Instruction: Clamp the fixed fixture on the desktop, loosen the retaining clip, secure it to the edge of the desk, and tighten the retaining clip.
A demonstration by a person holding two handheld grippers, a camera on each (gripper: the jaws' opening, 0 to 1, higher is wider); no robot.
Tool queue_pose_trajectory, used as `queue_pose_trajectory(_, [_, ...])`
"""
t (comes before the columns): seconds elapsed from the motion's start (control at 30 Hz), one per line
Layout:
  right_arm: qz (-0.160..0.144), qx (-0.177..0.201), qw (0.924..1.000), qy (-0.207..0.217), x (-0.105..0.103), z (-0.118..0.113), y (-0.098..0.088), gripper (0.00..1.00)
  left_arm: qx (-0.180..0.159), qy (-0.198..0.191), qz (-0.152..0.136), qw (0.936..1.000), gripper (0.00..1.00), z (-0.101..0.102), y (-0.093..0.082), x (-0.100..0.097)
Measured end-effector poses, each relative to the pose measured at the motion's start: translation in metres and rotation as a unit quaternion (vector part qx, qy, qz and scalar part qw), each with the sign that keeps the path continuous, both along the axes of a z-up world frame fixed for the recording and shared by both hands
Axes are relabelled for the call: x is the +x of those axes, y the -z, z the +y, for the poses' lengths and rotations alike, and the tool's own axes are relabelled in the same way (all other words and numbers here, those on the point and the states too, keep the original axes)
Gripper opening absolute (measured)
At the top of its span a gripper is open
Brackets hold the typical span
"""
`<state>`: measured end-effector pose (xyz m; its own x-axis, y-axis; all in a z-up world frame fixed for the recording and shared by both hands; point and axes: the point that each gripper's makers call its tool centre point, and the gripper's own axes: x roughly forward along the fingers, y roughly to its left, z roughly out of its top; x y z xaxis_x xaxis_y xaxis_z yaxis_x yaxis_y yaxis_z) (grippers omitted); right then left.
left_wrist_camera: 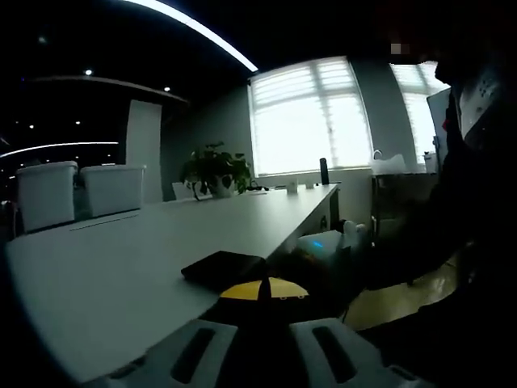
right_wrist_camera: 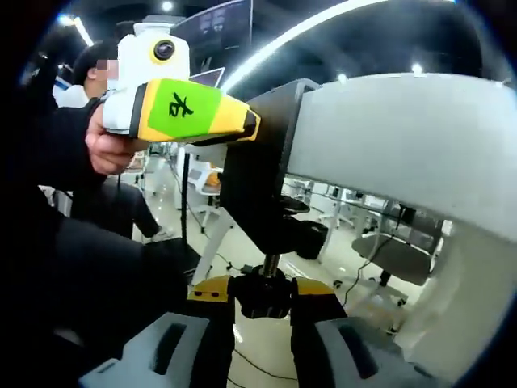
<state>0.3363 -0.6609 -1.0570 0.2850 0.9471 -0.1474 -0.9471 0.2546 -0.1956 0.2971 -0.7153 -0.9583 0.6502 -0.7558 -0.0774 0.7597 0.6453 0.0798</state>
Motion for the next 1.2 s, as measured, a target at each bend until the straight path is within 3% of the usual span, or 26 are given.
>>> queue_pose_trajectory(0.03, [-0.027,-0.007,0.9996,-0.009,0.0,-0.002,0.0,0.24,0.002,0.0,0.001,1.0,0.01,0.0,0.0,0.0])
queue_pose_trajectory(0.13, [-0.041,-0.015,0.999,-0.003,0.002,-0.006,-0.003,0.24,0.002,0.0,0.003,1.0,0.01,0.0,0.001,0.0])
queue_pose_trajectory(0.37, [-0.043,0.001,0.999,0.01,0.002,-0.005,-0.002,0.25,-0.006,0.004,0.007,1.0,0.01,-0.004,0.003,0.0])
queue_pose_trajectory(0.5, [-0.067,-0.007,0.9974,0.024,-0.001,-0.006,-0.006,0.26,-0.016,0.014,0.006,0.9998,0.01,-0.007,0.003,0.001])
queue_pose_trajectory(0.6, [-0.035,-0.016,0.9977,0.055,0.003,-0.008,-0.003,0.28,-0.014,0.013,0.005,0.9998,0.01,-0.007,0.002,0.001])
queue_pose_trajectory(0.8, [-0.028,-0.017,0.9906,0.133,0.013,-0.015,-0.004,0.44,-0.018,0.018,0.006,0.9997,0.01,-0.007,0.001,0.0])
queue_pose_trajectory(0.87, [-0.004,-0.003,0.9837,0.18,0.015,-0.02,0.002,0.48,-0.019,0.02,0.006,0.9996,0.01,-0.007,0.001,0.0])
queue_pose_trajectory(0.97, [0.044,0.038,0.9602,0.273,0.018,-0.035,0.014,0.49,-0.03,0.023,0.002,0.9993,0.01,-0.007,0.0,-0.001])
queue_pose_trajectory(1.07, [0.051,0.054,0.9396,0.334,0.007,-0.044,0.02,0.49,-0.037,0.023,0.001,0.999,0.01,-0.007,-0.002,-0.001])
queue_pose_trajectory(1.13, [0.053,0.054,0.9404,0.331,0.006,-0.036,0.018,0.52,-0.035,0.023,0.001,0.9991,0.01,-0.005,-0.001,0.002])
queue_pose_trajectory(1.17, [0.041,0.081,0.918,0.386,0.014,-0.045,0.01,0.54,-0.035,0.023,0.001,0.9991,0.01,-0.005,-0.001,0.002])
queue_pose_trajectory(1.2, [0.048,0.086,0.9104,0.402,0.013,-0.048,0.01,0.54,-0.035,0.022,0.001,0.9991,0.01,-0.005,-0.001,0.001])
